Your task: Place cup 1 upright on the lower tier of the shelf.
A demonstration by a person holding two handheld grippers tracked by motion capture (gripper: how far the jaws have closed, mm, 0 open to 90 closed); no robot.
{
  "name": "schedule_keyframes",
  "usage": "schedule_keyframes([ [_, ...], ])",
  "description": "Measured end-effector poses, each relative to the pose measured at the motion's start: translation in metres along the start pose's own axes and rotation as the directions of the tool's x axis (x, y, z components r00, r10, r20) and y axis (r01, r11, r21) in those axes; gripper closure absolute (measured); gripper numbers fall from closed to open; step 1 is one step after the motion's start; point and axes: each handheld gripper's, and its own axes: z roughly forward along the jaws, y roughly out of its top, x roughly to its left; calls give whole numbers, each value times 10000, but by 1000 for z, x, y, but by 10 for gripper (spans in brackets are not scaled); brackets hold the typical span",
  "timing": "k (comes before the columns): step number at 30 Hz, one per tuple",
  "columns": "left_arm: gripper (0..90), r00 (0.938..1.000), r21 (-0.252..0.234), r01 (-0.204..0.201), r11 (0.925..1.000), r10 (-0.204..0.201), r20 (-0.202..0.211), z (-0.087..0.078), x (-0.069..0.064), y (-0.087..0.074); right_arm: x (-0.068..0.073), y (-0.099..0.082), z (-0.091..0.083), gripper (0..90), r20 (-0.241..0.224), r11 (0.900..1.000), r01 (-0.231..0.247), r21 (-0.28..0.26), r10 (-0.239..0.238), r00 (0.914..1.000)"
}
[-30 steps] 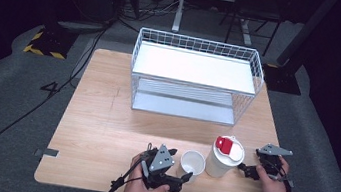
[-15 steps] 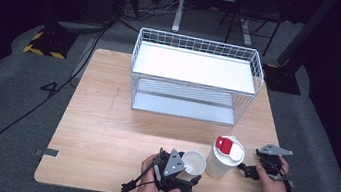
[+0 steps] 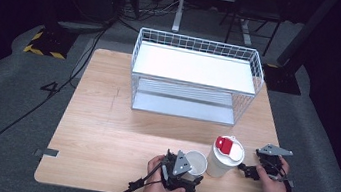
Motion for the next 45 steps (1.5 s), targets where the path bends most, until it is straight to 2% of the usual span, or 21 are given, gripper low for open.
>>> schedule_keyframes([
  [8,209,10000,-130,11,9999,-12,-33,-1,0,-2,0,0,0,0,-5,10000,27,-1,-27,10000],
  [26,215,9995,-40,22,10000,-21,306,-3,1,1,0,0,0,0,-2,10000,27,-3,-27,10000],
  [35,216,9993,-112,2,9999,2,370,-15,5,8,0,-1,-1,0,5,10000,22,-4,-22,10000],
  [38,216,9991,-6,-208,9998,208,360,-20,6,12,0,-1,-1,0,-8,10000,20,-11,-20,10000],
  [45,216,9991,-125,-166,9998,170,379,-32,13,20,0,-1,-1,0,-9,10000,19,-12,-19,10000],
])
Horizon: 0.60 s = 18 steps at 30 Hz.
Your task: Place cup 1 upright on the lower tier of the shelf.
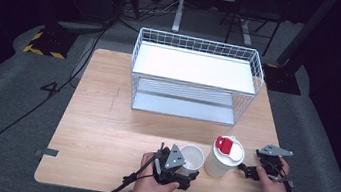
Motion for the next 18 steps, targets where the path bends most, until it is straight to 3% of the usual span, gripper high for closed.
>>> schedule_keyframes([
  [18,216,9999,-381,-64,9993,70,156,-26,20,24,0,0,0,0,4,10000,-3,1,3,10000],
])
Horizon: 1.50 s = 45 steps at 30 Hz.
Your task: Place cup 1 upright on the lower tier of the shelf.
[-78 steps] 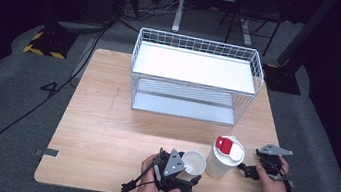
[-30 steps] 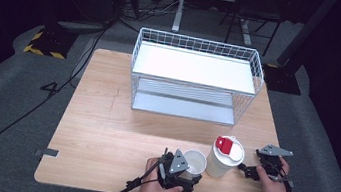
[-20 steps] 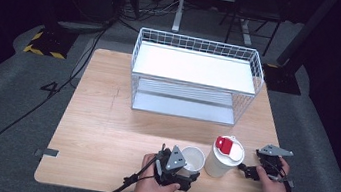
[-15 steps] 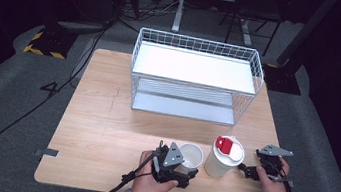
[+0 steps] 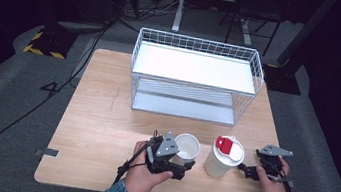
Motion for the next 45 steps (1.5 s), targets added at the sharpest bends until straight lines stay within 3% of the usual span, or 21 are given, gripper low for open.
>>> schedule_keyframes([
  [14,216,9998,-287,199,9994,-196,91,1,21,14,0,0,0,0,14,10000,1,0,-1,10000],
  [23,216,9983,-663,343,9972,-373,-445,6,40,26,0,1,1,0,56,10000,-61,12,61,10000],
  [28,216,9961,-602,376,9975,-422,-778,11,48,31,0,1,1,0,41,10000,-55,-3,55,10000],
  [34,216,9877,-909,564,9943,-689,-1405,18,62,35,0,1,1,0,60,10000,-53,3,53,10000],
  [42,216,9742,-1000,1036,9896,-1212,-1904,32,85,33,0,1,1,0,42,10000,-52,-3,52,10000],
  [45,216,9688,-910,970,9911,-1150,-2198,36,95,33,0,1,1,0,40,10000,-55,-3,55,10000],
])
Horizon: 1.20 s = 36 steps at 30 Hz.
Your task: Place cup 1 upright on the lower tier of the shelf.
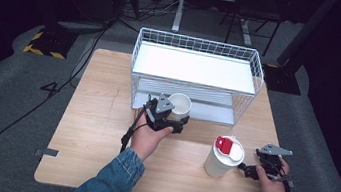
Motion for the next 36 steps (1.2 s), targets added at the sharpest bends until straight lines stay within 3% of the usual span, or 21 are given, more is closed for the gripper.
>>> schedule_keyframes([
  [9,215,9992,75,-180,9998,183,-357,15,19,4,0,0,0,0,18,10000,3,5,-3,10000],
  [14,215,9954,32,-620,9981,621,-728,25,28,5,0,0,0,0,1,10000,1,-1,-1,10000],
  [17,215,9953,4,-586,9983,585,-777,31,33,4,0,0,0,0,-9,10000,2,-8,-2,10000],
  [19,215,9960,-31,-453,9990,449,-767,34,35,3,0,0,0,0,-8,10000,7,-15,-7,10000],
  [24,215,9935,-82,-638,9979,628,-949,43,38,0,0,0,0,0,-6,10000,-4,-17,4,10000],
  [29,214,9928,-102,-436,9990,422,-1121,53,41,-2,0,0,0,0,-8,10000,0,-17,0,10000],
  [36,214,9908,-25,-664,9978,657,-1186,67,41,-4,0,0,0,0,-8,10000,-3,-17,3,10000],
])
